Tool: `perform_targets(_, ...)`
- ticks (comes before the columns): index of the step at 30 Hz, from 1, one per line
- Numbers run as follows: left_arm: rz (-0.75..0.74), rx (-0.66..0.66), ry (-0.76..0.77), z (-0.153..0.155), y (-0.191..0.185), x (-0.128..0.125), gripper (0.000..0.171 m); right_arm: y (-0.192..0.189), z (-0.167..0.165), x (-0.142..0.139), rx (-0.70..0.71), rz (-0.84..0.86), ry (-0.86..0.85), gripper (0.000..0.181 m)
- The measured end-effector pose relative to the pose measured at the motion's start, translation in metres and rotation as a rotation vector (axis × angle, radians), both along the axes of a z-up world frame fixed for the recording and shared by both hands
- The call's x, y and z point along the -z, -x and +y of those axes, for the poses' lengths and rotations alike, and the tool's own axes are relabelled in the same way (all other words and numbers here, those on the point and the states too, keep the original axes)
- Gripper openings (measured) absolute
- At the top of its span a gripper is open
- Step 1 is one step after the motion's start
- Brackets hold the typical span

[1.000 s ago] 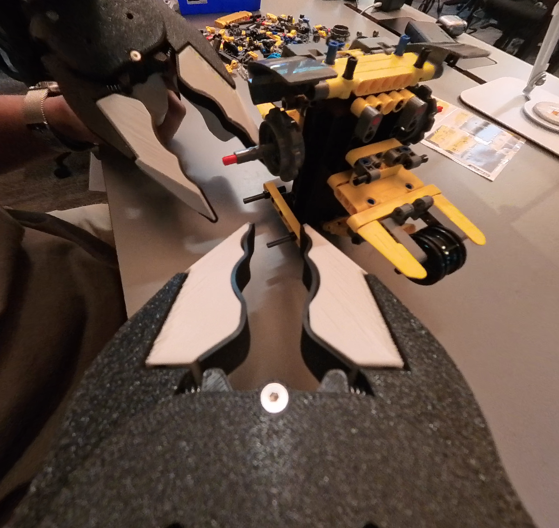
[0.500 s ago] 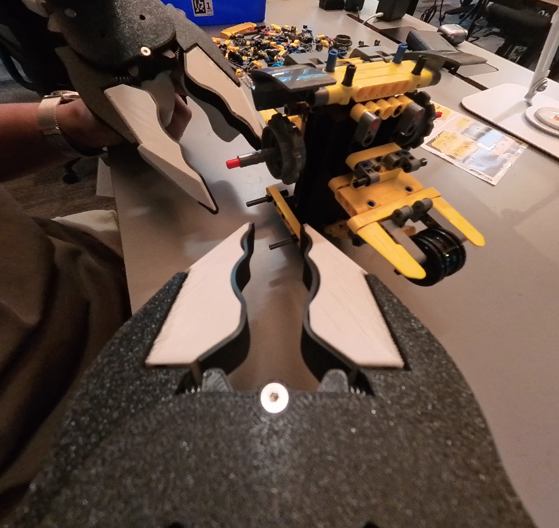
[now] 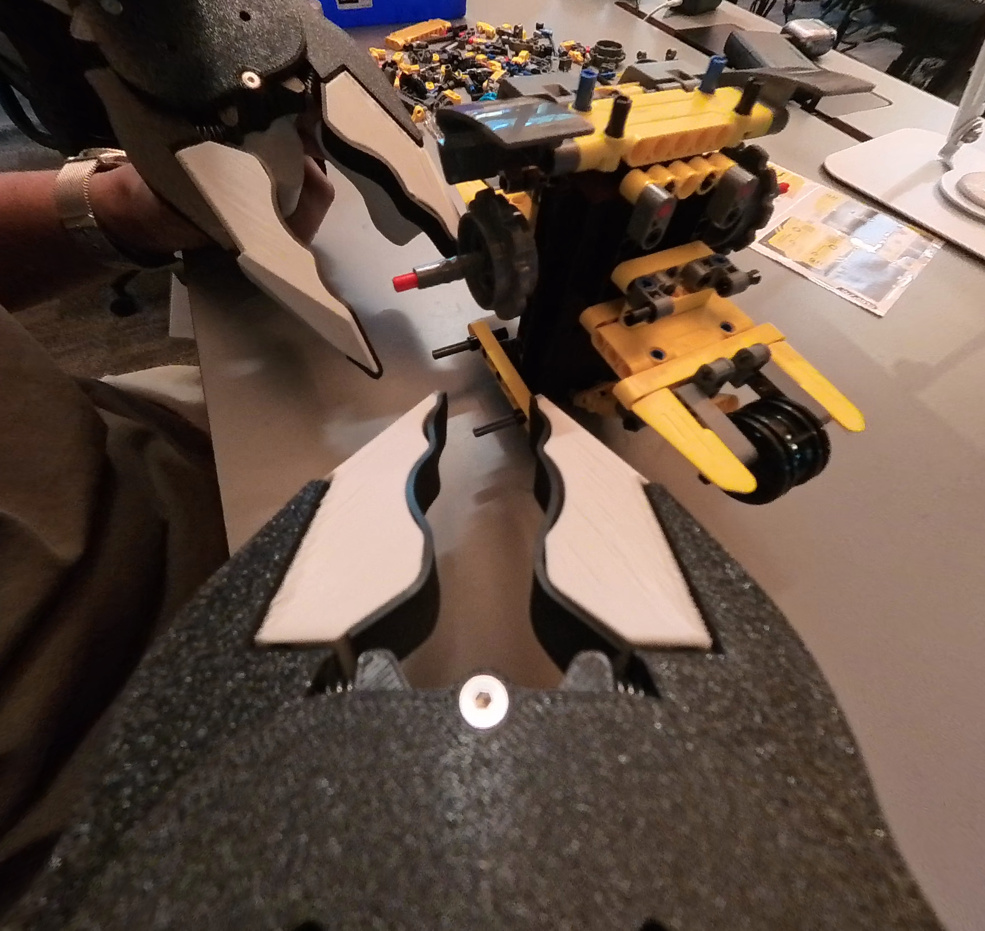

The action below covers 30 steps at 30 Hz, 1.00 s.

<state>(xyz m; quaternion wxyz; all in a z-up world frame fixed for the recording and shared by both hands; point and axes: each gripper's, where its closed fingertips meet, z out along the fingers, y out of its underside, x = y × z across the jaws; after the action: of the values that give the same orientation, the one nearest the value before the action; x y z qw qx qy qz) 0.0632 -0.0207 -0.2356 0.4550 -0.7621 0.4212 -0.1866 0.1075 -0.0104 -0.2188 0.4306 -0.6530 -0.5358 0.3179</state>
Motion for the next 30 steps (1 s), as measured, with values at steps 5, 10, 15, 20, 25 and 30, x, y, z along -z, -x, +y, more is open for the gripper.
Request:
perform_targets(5, 0.005, 0.0, -0.004, 0.0, 0.0, 0.0, 0.065, 0.0, 0.0, -0.001, -0.002, 0.003, -0.005, 0.03)
perform_targets(10, 0.01, 0.001, -0.007, 0.0, 0.0, 0.001, 0.065, 0.0, -0.001, -0.001, -0.003, 0.002, -0.008, 0.03)
perform_targets(15, -0.004, 0.002, -0.01, 0.0, 0.0, -0.001, 0.065, 0.0, -0.001, 0.0, -0.002, -0.001, -0.016, 0.03)
perform_targets(20, -0.029, 0.0, -0.019, 0.0, 0.002, -0.005, 0.065, 0.0, -0.001, -0.001, -0.004, 0.004, -0.009, 0.03)
perform_targets(25, -0.058, 0.002, -0.024, 0.0, 0.003, -0.01, 0.065, 0.0, -0.001, -0.001, -0.002, 0.004, -0.009, 0.03)
perform_targets(30, -0.055, 0.005, -0.028, -0.001, 0.002, -0.009, 0.064, 0.0, 0.0, 0.0, -0.001, -0.002, -0.006, 0.03)
